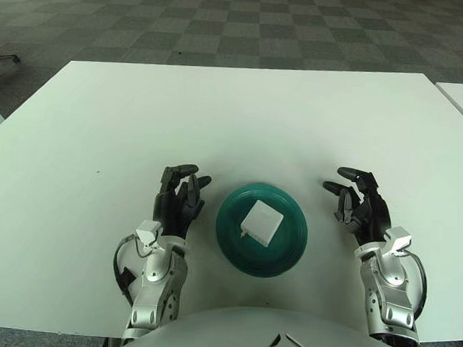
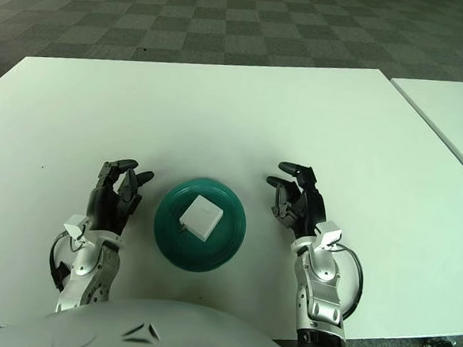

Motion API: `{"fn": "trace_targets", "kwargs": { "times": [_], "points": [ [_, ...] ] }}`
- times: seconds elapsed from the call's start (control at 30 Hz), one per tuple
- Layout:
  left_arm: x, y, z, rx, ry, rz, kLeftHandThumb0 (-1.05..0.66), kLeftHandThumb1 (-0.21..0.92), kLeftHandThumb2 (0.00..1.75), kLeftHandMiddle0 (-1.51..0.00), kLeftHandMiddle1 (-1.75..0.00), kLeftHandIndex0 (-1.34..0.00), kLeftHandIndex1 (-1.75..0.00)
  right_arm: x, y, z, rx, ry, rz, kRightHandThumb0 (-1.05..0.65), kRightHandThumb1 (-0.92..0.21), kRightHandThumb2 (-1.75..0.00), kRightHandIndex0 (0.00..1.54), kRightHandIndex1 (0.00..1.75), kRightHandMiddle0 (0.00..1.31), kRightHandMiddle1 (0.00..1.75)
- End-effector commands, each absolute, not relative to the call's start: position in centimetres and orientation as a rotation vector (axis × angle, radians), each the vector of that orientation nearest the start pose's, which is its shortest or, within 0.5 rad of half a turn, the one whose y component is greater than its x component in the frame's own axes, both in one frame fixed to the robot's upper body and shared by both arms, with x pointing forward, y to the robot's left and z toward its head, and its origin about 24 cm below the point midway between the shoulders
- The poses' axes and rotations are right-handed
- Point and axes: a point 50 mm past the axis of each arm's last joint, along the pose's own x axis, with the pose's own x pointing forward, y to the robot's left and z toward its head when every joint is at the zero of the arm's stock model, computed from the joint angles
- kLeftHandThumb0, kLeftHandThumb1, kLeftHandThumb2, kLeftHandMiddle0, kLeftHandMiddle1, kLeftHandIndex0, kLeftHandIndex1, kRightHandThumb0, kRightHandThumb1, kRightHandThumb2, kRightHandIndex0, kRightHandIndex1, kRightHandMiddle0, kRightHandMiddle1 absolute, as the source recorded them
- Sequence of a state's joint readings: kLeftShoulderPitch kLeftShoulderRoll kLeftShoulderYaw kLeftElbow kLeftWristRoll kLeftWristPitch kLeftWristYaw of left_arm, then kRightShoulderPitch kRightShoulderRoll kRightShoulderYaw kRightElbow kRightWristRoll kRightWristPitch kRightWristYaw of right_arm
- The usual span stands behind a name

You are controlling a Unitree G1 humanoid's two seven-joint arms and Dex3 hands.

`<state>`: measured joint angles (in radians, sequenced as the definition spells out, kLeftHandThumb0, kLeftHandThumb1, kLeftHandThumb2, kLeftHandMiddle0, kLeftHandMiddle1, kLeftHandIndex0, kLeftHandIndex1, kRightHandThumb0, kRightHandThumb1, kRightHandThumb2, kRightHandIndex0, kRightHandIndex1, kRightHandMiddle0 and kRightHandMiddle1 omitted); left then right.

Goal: Put the charger into the plate.

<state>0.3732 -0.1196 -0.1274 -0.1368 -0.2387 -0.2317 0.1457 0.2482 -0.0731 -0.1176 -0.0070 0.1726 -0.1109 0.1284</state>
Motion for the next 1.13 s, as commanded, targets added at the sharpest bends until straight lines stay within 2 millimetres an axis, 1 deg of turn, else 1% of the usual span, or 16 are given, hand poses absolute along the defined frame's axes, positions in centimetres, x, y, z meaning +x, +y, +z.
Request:
{"fn": "trace_targets", "kwargs": {
  "times": [0.0, 0.13, 0.17, 0.2, 0.3, 0.4, 0.63, 0.73, 0.8, 0.93, 1.0, 1.1],
  "points": [
    [17.7, 13.4, 2.0, -0.41, -0.015, 0.228, -0.36, 0.9, 0.54, -0.41, -1.21, -0.21, -1.75, 17.9, -20.2, -2.7, 0.104, 0.294, -0.082, -0.43, -0.71, -0.88, 0.36, 1.0, 0.12, 1.27],
    [17.2, 14.0, 1.4, -0.365, 0.006, 0.222, -0.36, 0.92, 0.52, -0.41, -1.21, -0.2, -1.75, 18.0, -20.2, -2.8, 0.103, 0.301, -0.08, -0.43, -0.71, -0.87, 0.36, 0.99, 0.11, 1.26],
    [17.2, 14.1, 1.3, -0.355, 0.013, 0.221, -0.52, 0.92, 0.6, -0.41, -1.22, -0.2, -1.68, 18.0, -20.3, -2.8, 0.102, 0.302, -0.081, -0.43, -0.72, -0.87, 0.36, 0.98, 0.11, 1.26],
    [17.1, 14.2, 1.1, -0.344, 0.019, 0.221, -0.62, 0.92, 0.65, -0.41, -1.23, -0.2, -1.63, 18.0, -20.3, -2.8, 0.101, 0.302, -0.081, -0.43, -0.72, -0.87, 0.36, 0.98, 0.11, 1.25],
    [16.9, 14.5, 0.5, -0.321, 0.043, 0.22, -0.75, 0.92, 0.71, -0.4, -1.24, -0.2, -1.56, 18.1, -20.3, -2.8, 0.099, 0.3, -0.08, -0.43, -0.72, -0.86, 0.37, 0.97, 0.11, 1.25],
    [16.6, 14.6, -0.5, -0.298, 0.083, 0.22, -0.78, 0.92, 0.74, -0.4, -1.21, -0.2, -1.5, 18.1, -20.4, -2.8, 0.098, 0.297, -0.078, -0.43, -0.72, -0.86, 0.37, 0.96, 0.11, 1.25],
    [15.6, 14.6, -2.7, -0.287, 0.154, 0.215, -0.8, 0.92, 0.77, -0.41, -1.13, -0.2, -1.38, 18.0, -20.3, -2.7, 0.081, 0.295, -0.074, -0.44, -0.74, -0.85, 0.38, 0.94, 0.09, 1.23],
    [15.5, 14.7, -3.2, -0.292, 0.175, 0.209, -0.81, 0.92, 0.77, -0.41, -1.1, -0.19, -1.34, 17.9, -20.3, -2.6, 0.076, 0.292, -0.073, -0.45, -0.76, -0.83, 0.39, 0.92, 0.09, 1.2],
    [15.5, 14.9, -3.7, -0.298, 0.192, 0.206, -0.82, 0.92, 0.77, -0.4, -1.06, -0.15, -1.28, 17.9, -20.3, -2.6, 0.078, 0.287, -0.072, -0.46, -0.77, -0.82, 0.4, 0.9, 0.07, 1.18],
    [15.4, 15.2, -4.4, -0.309, 0.208, 0.202, -0.83, 0.92, 0.77, -0.39, -1.01, -0.12, -1.22, 17.9, -20.2, -2.6, 0.082, 0.272, -0.065, -0.48, -0.79, -0.79, 0.4, 0.89, 0.05, 1.16],
    [15.3, 15.4, -4.7, -0.315, 0.211, 0.199, -0.84, 0.92, 0.78, -0.4, -0.96, -0.1, -1.17, 17.8, -20.1, -2.6, 0.08, 0.266, -0.061, -0.49, -0.81, -0.77, 0.41, 0.87, 0.04, 1.14],
    [15.3, 15.6, -4.8, -0.319, 0.203, 0.199, -0.85, 0.92, 0.78, -0.4, -0.93, -0.09, -1.15, 17.8, -19.9, -2.6, 0.074, 0.26, -0.059, -0.5, -0.83, -0.77, 0.43, 0.85, 0.05, 1.13]
  ]
}}
